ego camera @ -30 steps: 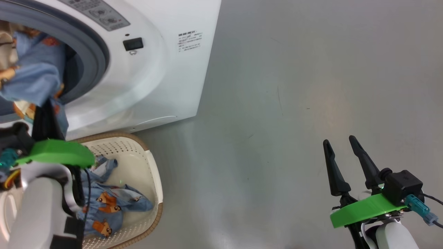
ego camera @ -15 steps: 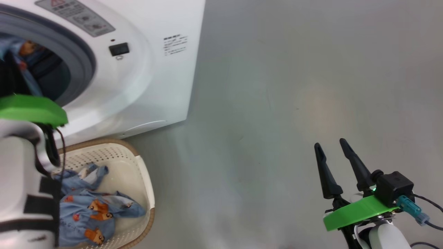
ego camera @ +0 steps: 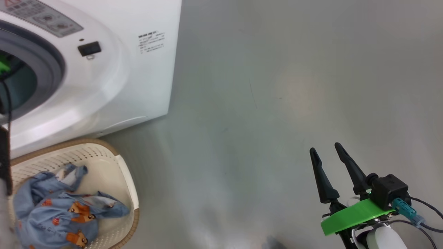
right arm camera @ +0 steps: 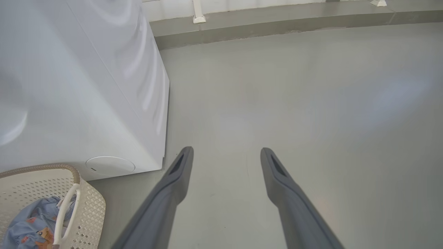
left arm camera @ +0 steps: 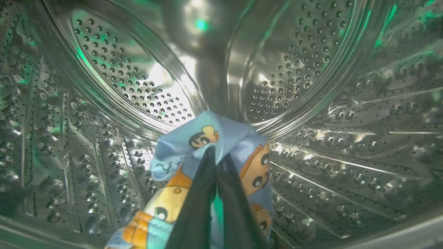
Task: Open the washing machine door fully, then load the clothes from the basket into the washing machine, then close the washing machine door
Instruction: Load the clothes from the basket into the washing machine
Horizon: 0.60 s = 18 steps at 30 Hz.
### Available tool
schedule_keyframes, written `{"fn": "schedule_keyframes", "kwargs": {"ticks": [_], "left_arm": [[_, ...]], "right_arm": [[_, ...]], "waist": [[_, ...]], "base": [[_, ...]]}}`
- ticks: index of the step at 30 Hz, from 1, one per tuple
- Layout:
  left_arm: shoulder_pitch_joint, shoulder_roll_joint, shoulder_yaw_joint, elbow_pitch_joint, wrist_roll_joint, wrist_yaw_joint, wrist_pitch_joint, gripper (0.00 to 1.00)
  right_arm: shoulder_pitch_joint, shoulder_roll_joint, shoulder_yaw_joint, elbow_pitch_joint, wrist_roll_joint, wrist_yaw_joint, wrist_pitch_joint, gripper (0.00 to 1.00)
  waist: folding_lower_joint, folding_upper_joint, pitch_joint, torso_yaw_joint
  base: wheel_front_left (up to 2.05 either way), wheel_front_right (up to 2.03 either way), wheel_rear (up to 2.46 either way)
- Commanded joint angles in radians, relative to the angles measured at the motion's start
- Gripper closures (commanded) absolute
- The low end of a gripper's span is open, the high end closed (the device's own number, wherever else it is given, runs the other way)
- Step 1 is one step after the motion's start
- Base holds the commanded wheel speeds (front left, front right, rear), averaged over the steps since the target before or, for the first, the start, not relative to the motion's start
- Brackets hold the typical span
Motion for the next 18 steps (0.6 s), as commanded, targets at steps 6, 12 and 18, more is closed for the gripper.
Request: {"fn": "schedule_keyframes", "kwargs": {"ticks": [6,12,18], "left_arm": [[-0.105,0.067,0.024,0.024,0.016,-0.003,-0.013,1.00],[-0.129,0.086,0.049,-0.069,0.057,0.033,-0.013,1.00],[-0.102,0.109,0.043,-0.085,0.116,0.033,-0.013,1.00]], "right_arm": [[0.020,-0.026,0.022,-0.030,-0.009,0.001,-0.005,0.00],[0.021,-0.024,0.030,-0.040,-0.008,0.001,-0.005,0.00],[0.029,-0.019,0.034,-0.039,-0.005,0.001,-0.005,0.00]], "waist": [[0.0000,0.0000,0.044,-0.011],[0.0000,0.0000,0.069,-0.029],[0.0000,0.0000,0.082,-0.050]], "base": [[0.00,0.00,0.00],[0.00,0.00,0.00],[0.00,0.00,0.00]]}}
